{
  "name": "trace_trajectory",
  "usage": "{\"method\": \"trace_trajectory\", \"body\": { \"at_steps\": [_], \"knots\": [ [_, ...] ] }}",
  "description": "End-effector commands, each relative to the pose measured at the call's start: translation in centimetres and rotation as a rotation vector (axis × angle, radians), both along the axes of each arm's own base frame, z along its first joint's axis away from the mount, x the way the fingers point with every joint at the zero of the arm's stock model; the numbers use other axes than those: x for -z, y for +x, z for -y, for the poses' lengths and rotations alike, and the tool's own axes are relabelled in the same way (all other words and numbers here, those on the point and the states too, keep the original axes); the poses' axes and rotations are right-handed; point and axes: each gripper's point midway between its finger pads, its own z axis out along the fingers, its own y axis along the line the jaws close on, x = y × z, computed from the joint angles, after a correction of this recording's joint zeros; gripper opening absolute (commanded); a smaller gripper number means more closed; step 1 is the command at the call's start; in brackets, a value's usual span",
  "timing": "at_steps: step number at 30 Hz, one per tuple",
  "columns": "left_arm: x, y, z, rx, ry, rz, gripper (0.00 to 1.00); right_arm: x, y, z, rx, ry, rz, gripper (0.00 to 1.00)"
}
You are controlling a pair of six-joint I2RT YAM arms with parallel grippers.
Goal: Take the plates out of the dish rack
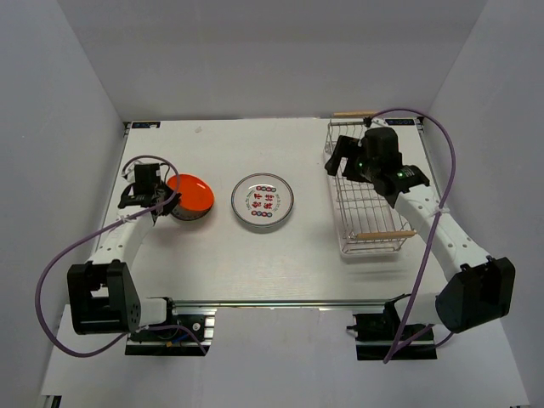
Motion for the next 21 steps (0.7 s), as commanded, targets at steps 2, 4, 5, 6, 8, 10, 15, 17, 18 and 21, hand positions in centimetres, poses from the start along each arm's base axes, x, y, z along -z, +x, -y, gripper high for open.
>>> {"method": "trace_trajectory", "body": {
  "at_steps": [2,4,5,6,8,10,15,17,18,21],
  "knots": [
    [-1.4,0.7,-2.1,-0.079,0.054,0.075,0.00,-0.3,0.2,1.7,0.025,-0.004,0.023,0.89],
    [-0.2,0.5,-2.2,-0.078,0.045,0.046,0.00,-0.4,0.2,2.1,0.034,-0.005,0.025,0.89],
    [0.1,0.7,-2.0,-0.072,0.034,0.045,0.00,-0.3,0.5,2.7,0.049,-0.006,0.028,0.89],
    [0.5,0.7,-2.2,-0.077,0.029,0.035,0.00,-0.4,0.5,2.9,0.051,-0.007,0.029,0.89],
    [1.7,0.8,-2.0,-0.071,0.019,0.006,0.00,-0.7,0.8,3.3,0.058,-0.009,0.031,0.89],
    [2.2,0.9,-2.0,-0.069,0.016,-0.009,0.00,-0.7,1.0,4.0,0.073,-0.009,0.032,0.89],
    [2.4,0.5,-2.7,-0.109,0.024,-0.037,0.13,-0.6,1.1,4.9,0.090,0.000,0.031,0.89],
    [2.5,0.2,-2.8,-0.118,0.024,-0.050,0.33,-0.5,1.2,5.0,0.096,0.012,0.029,0.89],
    [2.6,0.1,-2.8,-0.122,0.024,-0.057,0.47,-0.4,1.1,5.1,0.098,0.016,0.027,0.89],
    [2.7,-0.3,-2.8,-0.123,0.025,-0.074,0.74,-0.3,1.3,6.2,0.133,-0.008,0.024,0.89]
  ]
}}
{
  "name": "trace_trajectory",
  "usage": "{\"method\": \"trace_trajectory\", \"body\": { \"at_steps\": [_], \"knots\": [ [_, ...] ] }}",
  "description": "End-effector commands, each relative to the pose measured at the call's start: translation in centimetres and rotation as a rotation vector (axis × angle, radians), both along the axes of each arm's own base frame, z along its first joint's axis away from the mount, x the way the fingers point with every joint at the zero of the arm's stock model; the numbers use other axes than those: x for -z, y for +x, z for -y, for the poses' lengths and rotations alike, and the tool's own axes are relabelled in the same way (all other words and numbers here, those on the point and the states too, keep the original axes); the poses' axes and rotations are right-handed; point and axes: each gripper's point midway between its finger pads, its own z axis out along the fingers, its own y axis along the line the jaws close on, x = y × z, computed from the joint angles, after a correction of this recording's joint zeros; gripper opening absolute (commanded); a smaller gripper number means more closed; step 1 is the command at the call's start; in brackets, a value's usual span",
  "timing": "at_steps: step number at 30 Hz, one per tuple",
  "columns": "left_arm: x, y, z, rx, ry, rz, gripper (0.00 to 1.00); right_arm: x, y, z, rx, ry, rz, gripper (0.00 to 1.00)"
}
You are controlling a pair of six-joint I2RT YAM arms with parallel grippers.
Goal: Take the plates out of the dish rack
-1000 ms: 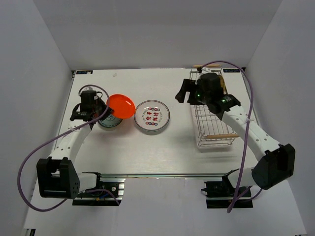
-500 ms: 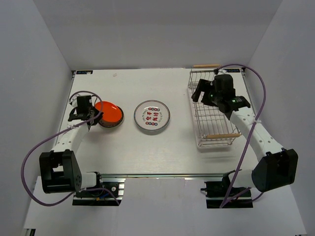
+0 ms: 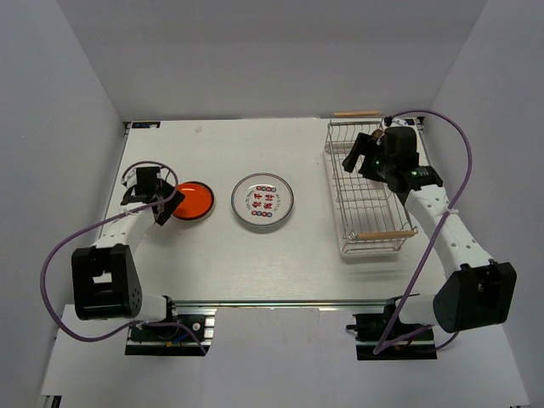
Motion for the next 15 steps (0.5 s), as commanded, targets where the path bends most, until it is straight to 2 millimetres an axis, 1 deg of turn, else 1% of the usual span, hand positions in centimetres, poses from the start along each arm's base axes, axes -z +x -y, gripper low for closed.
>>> {"method": "trace_trajectory", "body": {
  "at_steps": [1,2,3,5,7,8,9,10,11,12,13,14,15],
  "knots": [
    [-1.1,-0.1,-0.6,-0.032,0.011,0.012,0.83,-1.3,0.3,1.7,0.043,-0.023,0.044,0.89],
    [-1.1,-0.1,-0.7,-0.034,0.014,0.011,0.89,-1.2,0.3,2.1,0.058,-0.036,0.042,0.89],
    [-1.1,-0.2,-0.7,-0.035,0.016,0.003,0.98,-1.4,0.4,2.4,0.068,-0.049,0.045,0.89],
    [-1.5,-0.2,-0.9,-0.038,0.027,-0.002,0.98,-1.3,0.6,3.9,0.113,-0.085,0.046,0.89],
    [-1.3,-0.4,-1.1,-0.036,0.037,-0.031,0.98,-1.6,1.1,5.2,0.160,-0.116,0.055,0.89],
    [-1.4,-0.4,-1.2,-0.040,0.042,-0.036,0.98,-1.2,1.5,6.0,0.177,-0.143,0.045,0.89],
    [-1.8,-0.3,-1.4,-0.040,0.050,-0.042,0.98,-1.2,1.8,6.7,0.194,-0.163,0.047,0.89],
    [-1.8,-0.4,-1.5,-0.038,0.058,-0.058,0.98,-1.8,2.4,7.3,0.219,-0.191,0.062,0.89],
    [-2.0,-0.5,-1.8,-0.048,0.073,-0.066,0.98,-1.3,3.0,8.5,0.232,-0.239,0.052,0.89],
    [-2.5,-0.3,-1.7,-0.041,0.083,-0.069,0.98,-1.3,3.6,9.2,0.251,-0.274,0.050,0.89],
    [-2.7,-0.3,-1.8,-0.042,0.090,-0.072,0.98,-1.8,4.3,9.7,0.262,-0.299,0.064,0.89],
    [-3.0,-0.2,-1.6,-0.040,0.094,-0.068,0.98,-1.3,5.2,10.2,0.265,-0.331,0.058,0.89],
    [-3.2,-0.4,-1.8,-0.045,0.101,-0.078,0.98,-1.2,5.8,10.7,0.238,-0.389,0.064,0.89]
  ]
}}
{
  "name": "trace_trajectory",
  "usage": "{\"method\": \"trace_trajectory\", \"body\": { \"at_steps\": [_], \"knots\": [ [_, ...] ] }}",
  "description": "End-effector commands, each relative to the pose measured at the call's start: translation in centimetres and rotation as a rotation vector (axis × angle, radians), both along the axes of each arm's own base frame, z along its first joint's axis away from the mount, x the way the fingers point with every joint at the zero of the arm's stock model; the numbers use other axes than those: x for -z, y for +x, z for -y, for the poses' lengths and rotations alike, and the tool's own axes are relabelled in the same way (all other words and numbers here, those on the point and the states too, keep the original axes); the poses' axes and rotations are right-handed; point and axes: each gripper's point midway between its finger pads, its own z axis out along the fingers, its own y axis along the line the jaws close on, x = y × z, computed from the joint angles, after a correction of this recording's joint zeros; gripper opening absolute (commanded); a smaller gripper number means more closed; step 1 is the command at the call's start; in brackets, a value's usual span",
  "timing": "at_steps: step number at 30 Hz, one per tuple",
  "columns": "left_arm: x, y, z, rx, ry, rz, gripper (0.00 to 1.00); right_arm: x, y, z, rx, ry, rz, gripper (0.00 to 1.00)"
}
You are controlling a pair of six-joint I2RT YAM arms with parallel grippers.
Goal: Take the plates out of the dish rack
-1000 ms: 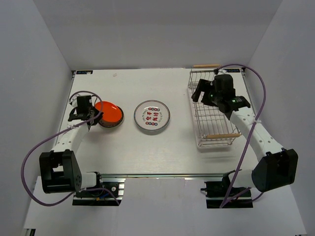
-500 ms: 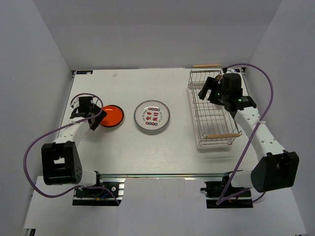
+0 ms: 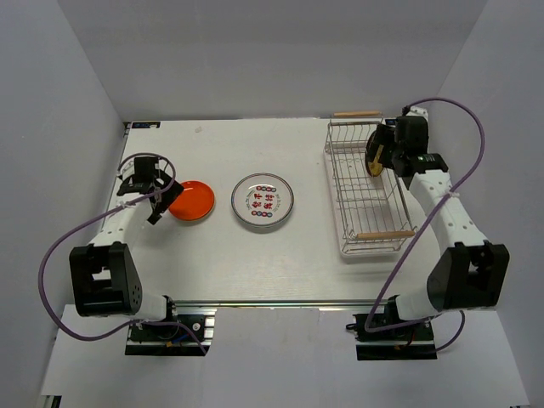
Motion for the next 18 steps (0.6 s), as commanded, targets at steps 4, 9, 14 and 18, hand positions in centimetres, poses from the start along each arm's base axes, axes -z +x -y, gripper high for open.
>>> {"method": "trace_trajectory", "body": {
  "at_steps": [4,9,14,18],
  "knots": [
    [-3.4,0.8,0.1,0.073,0.042,0.039,0.98,-1.2,5.4,2.8,-0.042,-0.241,0.050,0.89],
    [-5.4,0.9,1.2,0.124,0.023,0.111,0.98,-1.1,8.7,1.9,-0.127,-0.278,0.073,0.78],
    [-7.0,0.8,1.3,0.138,0.031,0.169,0.98,-0.5,10.9,1.9,-0.152,-0.320,0.071,0.62],
    [-8.0,0.8,0.9,0.125,0.052,0.180,0.98,0.1,11.5,2.3,-0.137,-0.329,0.029,0.53]
  ]
}}
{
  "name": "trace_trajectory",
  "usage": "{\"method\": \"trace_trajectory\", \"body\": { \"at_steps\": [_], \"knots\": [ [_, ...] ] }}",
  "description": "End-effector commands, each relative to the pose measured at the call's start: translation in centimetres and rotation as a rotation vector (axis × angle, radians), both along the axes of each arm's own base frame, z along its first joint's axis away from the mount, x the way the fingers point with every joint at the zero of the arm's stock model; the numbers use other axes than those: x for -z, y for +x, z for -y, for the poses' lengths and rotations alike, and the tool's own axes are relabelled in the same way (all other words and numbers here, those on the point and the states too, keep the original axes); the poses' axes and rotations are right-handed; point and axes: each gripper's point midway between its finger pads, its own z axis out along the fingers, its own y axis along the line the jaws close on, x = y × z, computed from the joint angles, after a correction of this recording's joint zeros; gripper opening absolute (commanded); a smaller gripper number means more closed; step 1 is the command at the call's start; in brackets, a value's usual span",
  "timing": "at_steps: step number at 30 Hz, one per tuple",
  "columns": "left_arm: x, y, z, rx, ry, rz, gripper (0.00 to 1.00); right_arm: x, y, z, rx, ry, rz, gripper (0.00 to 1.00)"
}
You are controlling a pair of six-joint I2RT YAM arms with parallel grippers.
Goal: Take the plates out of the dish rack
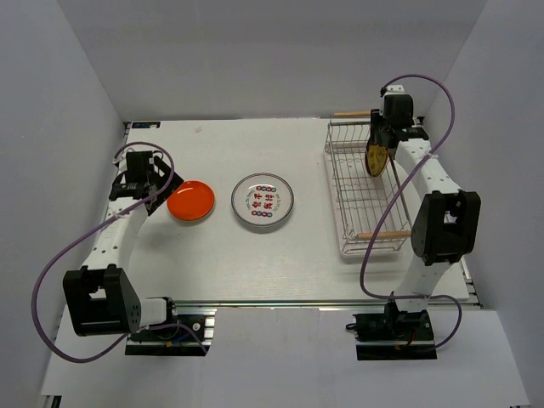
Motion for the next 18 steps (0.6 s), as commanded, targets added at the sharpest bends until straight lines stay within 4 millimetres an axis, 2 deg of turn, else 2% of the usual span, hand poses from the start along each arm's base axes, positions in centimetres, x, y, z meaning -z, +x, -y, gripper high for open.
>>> {"method": "trace_trajectory", "body": {
  "at_steps": [1,3,4,5,6,9,10,11,18],
  "knots": [
    [-2.6,0.5,-0.1,0.011,0.021,0.061,0.98,-1.7,1.4,0.5,0.018,-0.016,0.041,0.52],
    [-2.9,0.6,0.0,0.013,0.017,0.068,0.98,-0.9,1.3,0.6,0.028,-0.012,0.020,0.52],
    [-2.9,0.7,0.0,0.017,0.016,0.068,0.98,-0.6,1.2,-0.2,0.013,-0.011,0.016,0.52],
    [-2.9,0.7,0.0,0.018,0.017,0.069,0.98,-0.3,1.3,0.8,0.030,-0.010,0.008,0.52],
    [-2.8,0.7,0.1,0.018,0.015,0.065,0.98,0.0,1.2,0.7,0.029,-0.011,0.000,0.52],
    [-3.0,0.8,0.1,0.022,0.013,0.069,0.98,0.3,1.1,0.7,0.028,-0.002,-0.016,0.41],
    [-3.0,0.9,0.2,0.025,0.010,0.074,0.98,0.3,1.1,0.7,0.030,0.001,-0.017,0.29],
    [-3.1,0.9,0.2,0.026,0.009,0.079,0.98,0.2,1.1,0.7,0.031,0.003,-0.014,0.25],
    [-3.5,1.3,0.7,0.057,-0.003,0.095,0.98,-1.4,0.8,1.7,0.051,-0.044,0.002,0.11]
  ]
}}
